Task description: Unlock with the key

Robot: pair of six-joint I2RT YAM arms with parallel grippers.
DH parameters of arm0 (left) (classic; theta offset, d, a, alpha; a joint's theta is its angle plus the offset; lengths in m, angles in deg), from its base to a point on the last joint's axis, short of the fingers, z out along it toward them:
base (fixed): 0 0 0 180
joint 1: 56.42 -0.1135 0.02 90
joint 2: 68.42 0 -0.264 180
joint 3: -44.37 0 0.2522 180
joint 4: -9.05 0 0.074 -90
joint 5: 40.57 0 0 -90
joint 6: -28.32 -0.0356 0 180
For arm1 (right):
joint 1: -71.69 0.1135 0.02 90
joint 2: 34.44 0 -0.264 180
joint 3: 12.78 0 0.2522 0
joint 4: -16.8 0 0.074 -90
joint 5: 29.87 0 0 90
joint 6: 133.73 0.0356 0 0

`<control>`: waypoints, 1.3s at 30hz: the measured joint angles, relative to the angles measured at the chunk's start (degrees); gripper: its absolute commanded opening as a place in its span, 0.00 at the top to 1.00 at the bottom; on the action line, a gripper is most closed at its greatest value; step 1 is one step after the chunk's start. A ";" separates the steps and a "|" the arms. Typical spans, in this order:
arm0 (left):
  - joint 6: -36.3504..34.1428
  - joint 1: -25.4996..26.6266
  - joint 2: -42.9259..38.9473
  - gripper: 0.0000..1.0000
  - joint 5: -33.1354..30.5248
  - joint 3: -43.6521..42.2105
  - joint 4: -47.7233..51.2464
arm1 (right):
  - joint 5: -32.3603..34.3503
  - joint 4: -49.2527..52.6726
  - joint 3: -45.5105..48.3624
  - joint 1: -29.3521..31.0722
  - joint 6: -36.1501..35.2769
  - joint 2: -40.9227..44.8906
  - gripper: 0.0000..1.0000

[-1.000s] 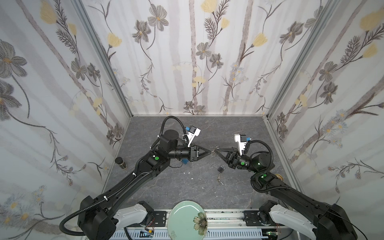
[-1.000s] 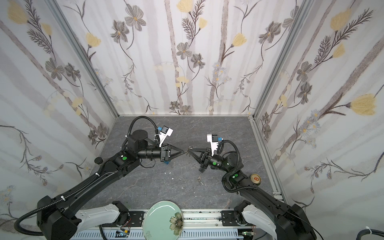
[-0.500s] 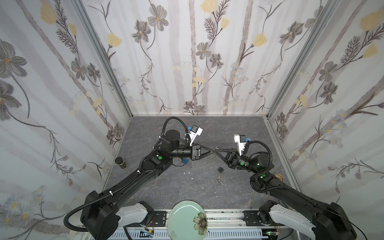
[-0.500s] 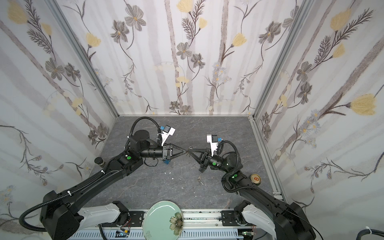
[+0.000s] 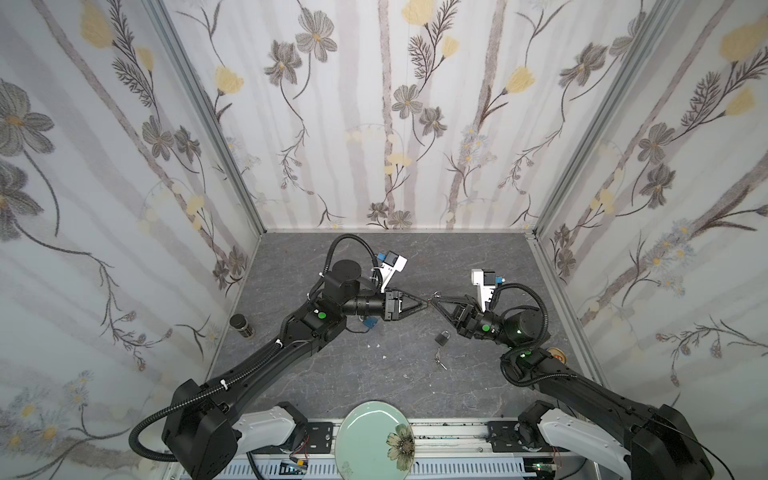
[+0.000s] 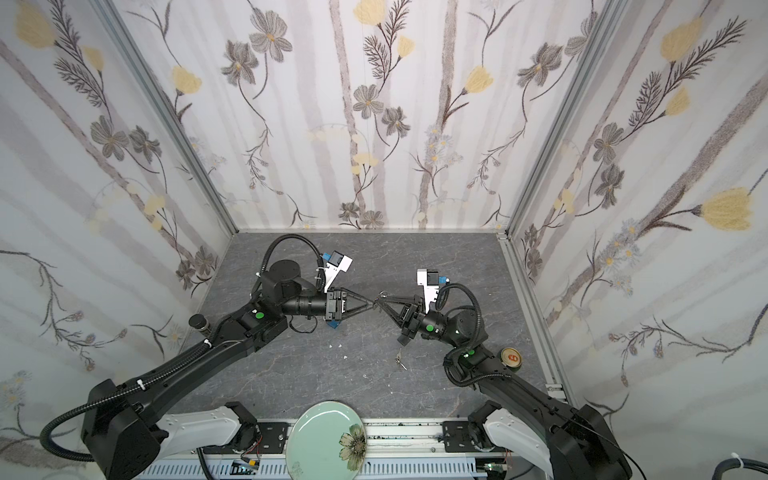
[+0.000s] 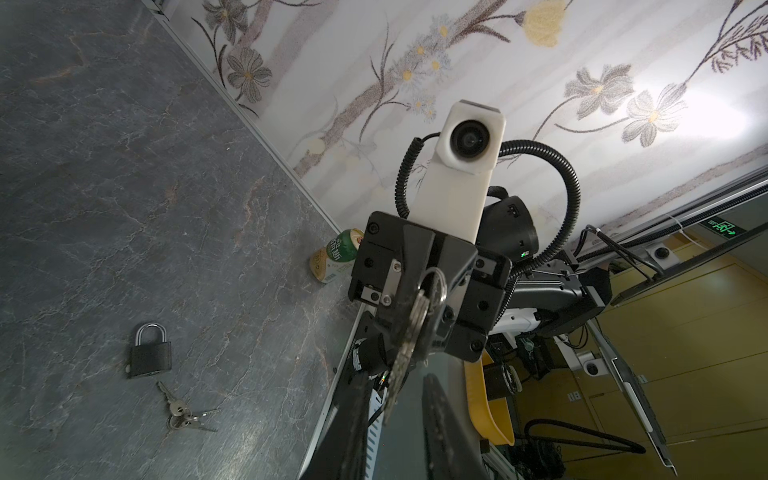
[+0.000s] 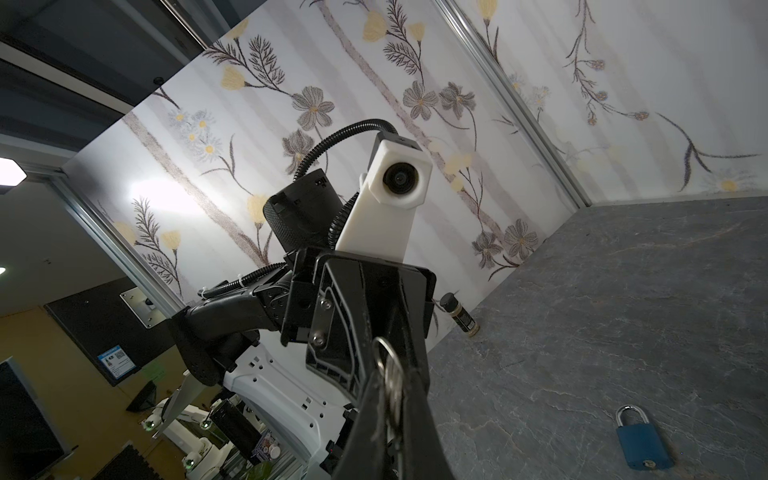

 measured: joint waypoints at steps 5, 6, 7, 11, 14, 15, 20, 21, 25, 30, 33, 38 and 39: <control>0.02 0.11 0.28 0.90 0.02 0.00 -0.02 | 0.00 -0.39 0.00 -0.04 0.39 -0.09 1.00; 0.02 0.11 0.28 0.94 0.04 0.00 -0.02 | 0.00 -0.37 0.00 -0.04 0.46 -0.15 1.00; -0.07 0.11 0.28 0.96 0.07 0.00 -0.02 | 0.02 -0.35 0.00 -0.04 0.57 -0.22 1.00; -0.55 0.09 0.17 1.00 0.37 0.26 0.31 | -0.02 -0.59 0.00 -0.13 1.40 -0.52 1.00; -2.78 0.00 0.07 1.00 -0.87 1.79 3.98 | -0.02 -0.28 0.00 -0.15 1.31 -0.61 0.95; -3.89 0.00 0.07 1.00 -1.42 2.73 5.81 | 0.00 -0.17 0.00 -0.28 0.96 -0.50 0.92; -8.09 -0.33 0.11 1.00 -3.26 6.01 13.11 | 0.07 4.81 0.00 -1.05 -2.10 1.05 0.69; -9.05 -0.63 0.28 1.00 -4.33 6.71 14.78 | 0.46 6.19 0.00 -1.33 -2.93 1.68 0.67; -12.07 -1.01 1.66 1.00 -6.12 8.83 20.59 | 1.92 10.99 0.00 -1.99 -5.64 4.04 0.64; -14.51 -1.01 4.22 1.00 -6.78 10.54 26.14 | 5.03 18.01 0.11 -2.78 -8.39 6.73 0.66; -15.67 -1.01 5.75 1.00 -6.36 11.61 29.24 | 5.79 20.24 0.11 -3.13 -9.14 7.43 0.66; -17.09 -1.01 6.73 1.00 -3.58 12.57 30.97 | 4.79 20.96 -0.24 -3.54 -9.51 5.84 0.61; -17.27 -1.01 6.73 1.00 -2.99 12.61 31.12 | 3.98 20.92 -0.33 -3.58 -9.49 5.22 0.60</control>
